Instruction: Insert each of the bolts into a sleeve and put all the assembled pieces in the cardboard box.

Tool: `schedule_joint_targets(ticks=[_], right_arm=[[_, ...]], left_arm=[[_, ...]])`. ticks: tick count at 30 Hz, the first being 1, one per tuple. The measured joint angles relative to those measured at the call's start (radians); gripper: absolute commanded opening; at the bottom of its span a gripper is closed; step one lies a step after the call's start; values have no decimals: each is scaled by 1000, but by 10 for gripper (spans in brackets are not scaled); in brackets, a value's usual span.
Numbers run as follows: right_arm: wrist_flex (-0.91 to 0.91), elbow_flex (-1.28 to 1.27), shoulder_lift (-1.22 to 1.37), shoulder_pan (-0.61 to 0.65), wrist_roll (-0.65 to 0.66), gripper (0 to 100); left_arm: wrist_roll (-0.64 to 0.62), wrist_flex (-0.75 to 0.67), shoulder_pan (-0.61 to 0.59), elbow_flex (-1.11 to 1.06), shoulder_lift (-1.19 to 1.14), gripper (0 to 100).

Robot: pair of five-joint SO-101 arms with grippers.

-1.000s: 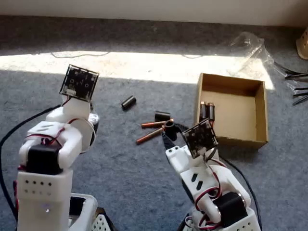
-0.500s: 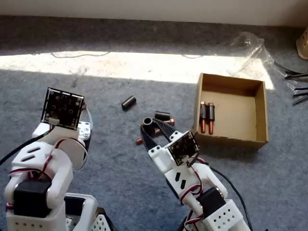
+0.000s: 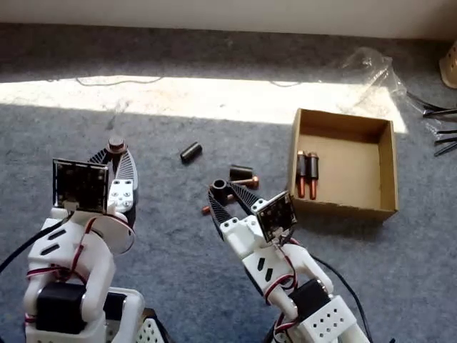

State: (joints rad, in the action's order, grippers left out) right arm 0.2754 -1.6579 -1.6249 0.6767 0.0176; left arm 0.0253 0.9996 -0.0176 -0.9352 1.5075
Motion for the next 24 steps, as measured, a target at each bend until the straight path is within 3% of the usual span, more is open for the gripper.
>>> schedule_joint_targets(ticks=[8,21,24], right_arm=[[0,-2,0,3,0,4],[-5,-11,0,51,0,4],[-81,-11,0,51,28,4]], left_arm=[[-98,-247,18,-218,72,4],[-167,-483,173,-238,74,4],[-167,-511,204,-238,74,4]])
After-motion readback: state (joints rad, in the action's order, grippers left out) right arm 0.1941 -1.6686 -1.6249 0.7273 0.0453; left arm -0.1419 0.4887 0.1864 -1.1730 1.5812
